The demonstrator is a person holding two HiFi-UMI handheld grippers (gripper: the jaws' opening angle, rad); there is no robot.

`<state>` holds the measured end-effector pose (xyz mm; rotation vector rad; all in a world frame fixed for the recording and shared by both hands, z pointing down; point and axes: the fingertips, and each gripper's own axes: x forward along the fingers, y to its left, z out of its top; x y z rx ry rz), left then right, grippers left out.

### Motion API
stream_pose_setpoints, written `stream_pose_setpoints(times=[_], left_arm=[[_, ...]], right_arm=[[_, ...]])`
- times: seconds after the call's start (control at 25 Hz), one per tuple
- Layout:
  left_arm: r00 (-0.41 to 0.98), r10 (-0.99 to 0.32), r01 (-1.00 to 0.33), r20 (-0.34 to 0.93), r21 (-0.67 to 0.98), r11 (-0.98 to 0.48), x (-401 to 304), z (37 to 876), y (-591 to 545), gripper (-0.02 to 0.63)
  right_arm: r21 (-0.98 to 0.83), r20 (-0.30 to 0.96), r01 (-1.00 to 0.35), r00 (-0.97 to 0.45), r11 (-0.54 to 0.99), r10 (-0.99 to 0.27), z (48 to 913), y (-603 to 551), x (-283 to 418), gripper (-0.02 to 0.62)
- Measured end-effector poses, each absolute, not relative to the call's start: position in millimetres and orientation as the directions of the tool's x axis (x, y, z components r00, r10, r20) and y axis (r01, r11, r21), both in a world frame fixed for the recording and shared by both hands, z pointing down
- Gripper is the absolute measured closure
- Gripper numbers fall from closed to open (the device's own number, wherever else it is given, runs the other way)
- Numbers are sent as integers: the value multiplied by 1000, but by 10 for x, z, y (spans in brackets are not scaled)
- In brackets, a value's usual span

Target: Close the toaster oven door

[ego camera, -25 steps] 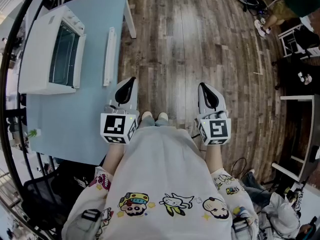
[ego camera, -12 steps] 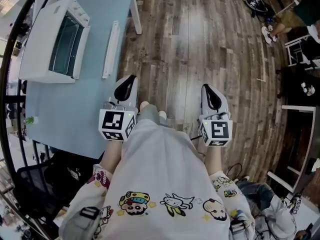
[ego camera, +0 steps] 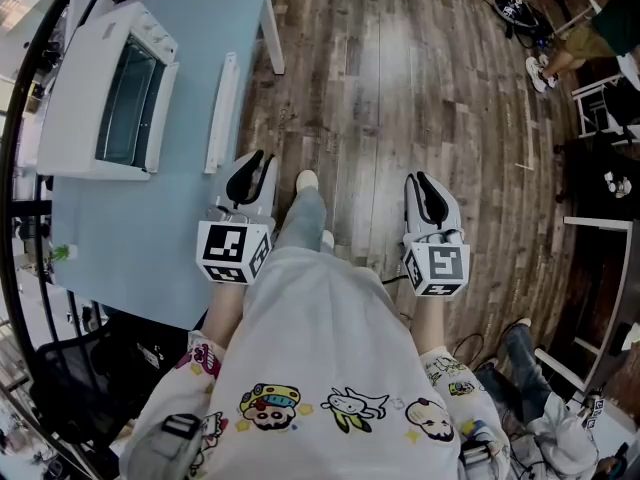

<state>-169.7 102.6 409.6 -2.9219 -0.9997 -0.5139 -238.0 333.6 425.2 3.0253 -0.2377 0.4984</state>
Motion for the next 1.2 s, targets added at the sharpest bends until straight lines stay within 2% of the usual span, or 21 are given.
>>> stream_pose_setpoints(times=[0.4, 0.84, 1.2], left_arm=[[753, 579, 580, 314, 100, -809, -743, 4057, 1125, 526], [778, 547, 542, 309, 113, -833, 213, 4004, 947, 512], [820, 498, 480, 284, 133, -867, 717, 3996, 539, 503]], right_arm=[[15, 322, -212, 926, -977, -196, 4174, 3396, -1313, 486], [11, 317, -283, 910, -959, -265, 4064, 3133, -210, 469], [24, 337, -368, 879, -930, -339, 4043, 2713, 394, 465]])
